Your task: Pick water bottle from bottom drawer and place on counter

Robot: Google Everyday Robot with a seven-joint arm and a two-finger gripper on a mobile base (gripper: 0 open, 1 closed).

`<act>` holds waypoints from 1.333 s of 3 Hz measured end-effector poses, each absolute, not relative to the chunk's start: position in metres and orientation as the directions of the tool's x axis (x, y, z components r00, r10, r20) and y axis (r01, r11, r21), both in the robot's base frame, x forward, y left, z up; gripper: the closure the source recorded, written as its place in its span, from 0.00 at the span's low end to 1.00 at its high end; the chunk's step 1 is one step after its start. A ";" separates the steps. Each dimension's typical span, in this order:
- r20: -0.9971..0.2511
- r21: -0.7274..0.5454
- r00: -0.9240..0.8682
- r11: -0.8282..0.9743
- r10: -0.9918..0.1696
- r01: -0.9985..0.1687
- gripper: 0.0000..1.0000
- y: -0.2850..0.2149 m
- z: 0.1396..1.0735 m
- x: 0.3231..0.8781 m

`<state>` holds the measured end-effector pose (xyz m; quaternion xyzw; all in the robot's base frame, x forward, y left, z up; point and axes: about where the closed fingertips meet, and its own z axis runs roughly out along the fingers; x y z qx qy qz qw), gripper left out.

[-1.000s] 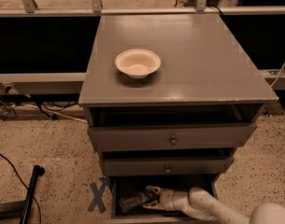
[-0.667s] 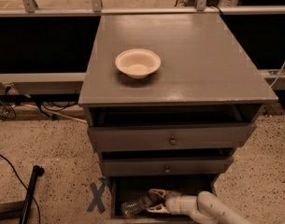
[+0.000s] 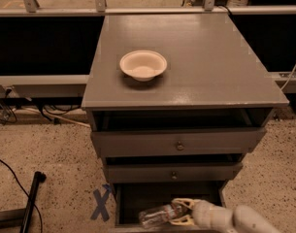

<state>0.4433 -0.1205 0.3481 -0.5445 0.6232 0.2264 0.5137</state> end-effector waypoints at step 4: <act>-0.805 -0.409 0.243 0.209 -0.542 -0.888 1.00 -0.165 0.480 0.432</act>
Offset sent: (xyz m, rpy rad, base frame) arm -0.0084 -0.0333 0.0489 -0.0153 -0.0146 0.0016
